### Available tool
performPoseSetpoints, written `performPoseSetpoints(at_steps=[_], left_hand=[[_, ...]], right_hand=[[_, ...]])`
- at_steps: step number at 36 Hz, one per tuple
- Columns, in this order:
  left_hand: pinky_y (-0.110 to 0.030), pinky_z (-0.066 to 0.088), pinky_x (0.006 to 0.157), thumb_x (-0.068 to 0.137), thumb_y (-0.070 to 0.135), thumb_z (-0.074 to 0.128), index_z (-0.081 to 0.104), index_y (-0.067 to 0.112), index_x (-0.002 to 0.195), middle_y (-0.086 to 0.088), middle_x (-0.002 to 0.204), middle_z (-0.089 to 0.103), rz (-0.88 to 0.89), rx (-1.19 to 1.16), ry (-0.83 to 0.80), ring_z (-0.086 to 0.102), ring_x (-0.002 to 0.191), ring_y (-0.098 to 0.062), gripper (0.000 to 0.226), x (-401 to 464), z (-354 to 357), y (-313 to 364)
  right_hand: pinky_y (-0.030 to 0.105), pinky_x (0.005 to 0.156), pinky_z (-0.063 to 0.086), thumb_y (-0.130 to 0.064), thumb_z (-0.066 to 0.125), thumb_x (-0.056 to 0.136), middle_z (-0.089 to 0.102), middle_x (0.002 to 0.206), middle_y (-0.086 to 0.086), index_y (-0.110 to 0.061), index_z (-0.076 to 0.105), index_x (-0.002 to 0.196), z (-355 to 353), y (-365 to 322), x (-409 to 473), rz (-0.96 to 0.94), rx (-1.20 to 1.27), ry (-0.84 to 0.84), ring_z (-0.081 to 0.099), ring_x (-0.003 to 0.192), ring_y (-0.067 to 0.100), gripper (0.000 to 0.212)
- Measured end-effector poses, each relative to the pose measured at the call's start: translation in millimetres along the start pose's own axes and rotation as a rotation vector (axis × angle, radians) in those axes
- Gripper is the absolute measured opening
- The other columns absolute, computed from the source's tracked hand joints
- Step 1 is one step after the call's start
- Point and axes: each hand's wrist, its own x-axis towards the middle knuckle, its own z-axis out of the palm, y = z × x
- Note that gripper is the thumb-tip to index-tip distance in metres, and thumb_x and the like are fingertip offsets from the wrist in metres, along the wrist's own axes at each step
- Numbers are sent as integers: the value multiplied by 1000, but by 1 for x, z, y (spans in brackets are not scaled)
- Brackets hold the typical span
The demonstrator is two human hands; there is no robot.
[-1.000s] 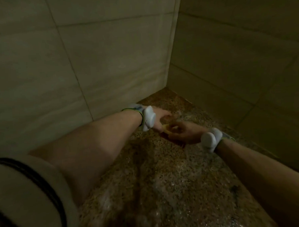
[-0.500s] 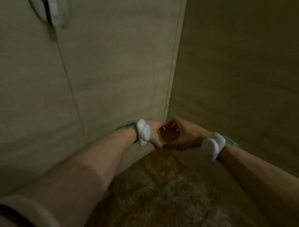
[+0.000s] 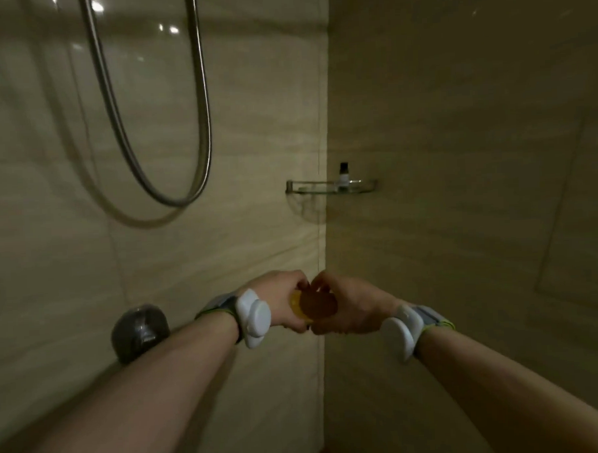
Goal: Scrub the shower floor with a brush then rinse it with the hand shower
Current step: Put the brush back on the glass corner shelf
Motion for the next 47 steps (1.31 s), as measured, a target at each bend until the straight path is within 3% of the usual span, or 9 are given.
performPoseSetpoints(at_steps=[12, 18, 22, 27, 30, 33, 36, 42, 47], left_hand=[[-22, 48, 71, 67, 37, 86, 65, 26, 109, 9, 99, 65, 0, 91, 132, 62, 87, -9, 48, 90, -101, 22], [-29, 52, 75, 68, 45, 85, 65, 27, 106, 8, 98, 64, -36, 156, 143, 60, 84, -7, 47, 145, -122, 22], [-31, 51, 78, 68, 51, 84, 64, 27, 111, 8, 101, 61, -79, 208, 208, 59, 88, -11, 53, 165, -141, 21], [-27, 50, 66, 68, 59, 80, 66, 27, 101, 8, 93, 66, -197, 265, 232, 61, 79, -10, 48, 188, -173, -2], [-32, 52, 76, 70, 64, 75, 62, 26, 118, 3, 104, 63, -290, 292, 294, 60, 88, -16, 63, 199, -184, -15], [-31, 50, 79, 73, 64, 72, 63, 31, 120, 2, 108, 63, -371, 232, 344, 61, 95, -19, 59, 214, -190, -28], [-27, 45, 72, 76, 64, 69, 66, 34, 113, 3, 110, 66, -417, 127, 393, 62, 96, -19, 47, 234, -191, -37], [-21, 41, 57, 86, 58, 64, 72, 27, 98, 6, 85, 67, -486, -174, 482, 59, 70, -10, 34, 285, -180, -36], [-41, 55, 79, 96, 46, 54, 69, 3, 92, -15, 88, 70, -498, -435, 473, 62, 73, -27, 46, 311, -175, -36]], right_hand=[[42, 92, 55, -33, 85, 80, 63, 130, 4, -19, 54, 139, -117, 33, 68, -164, -38, 123, 63, 110, 23, 68], [34, 89, 54, -34, 86, 79, 61, 134, 1, -22, 48, 145, -149, 72, 122, -230, 1, 135, 61, 114, 21, 77], [39, 95, 53, -38, 85, 79, 61, 132, 1, -23, 49, 142, -163, 85, 152, -267, 21, 172, 61, 115, 21, 74], [36, 98, 48, -39, 81, 82, 51, 138, 1, -26, 44, 147, -176, 84, 198, -328, 50, 185, 54, 120, 22, 77], [37, 102, 45, -43, 77, 86, 44, 145, 3, -26, 38, 152, -183, 84, 218, -330, 38, 201, 51, 126, 24, 78], [37, 104, 45, -44, 73, 90, 44, 146, 7, -23, 38, 153, -188, 84, 238, -326, 34, 234, 52, 127, 27, 75], [38, 102, 46, -45, 69, 92, 46, 144, 8, -21, 41, 151, -195, 89, 255, -313, 17, 255, 54, 123, 27, 70], [38, 104, 47, -38, 77, 85, 36, 151, 8, -26, 29, 157, -214, 108, 290, -306, -73, 302, 51, 128, 29, 87], [47, 102, 51, -25, 85, 77, 25, 156, 8, -35, 23, 157, -213, 113, 318, -313, -128, 372, 48, 130, 36, 102]])
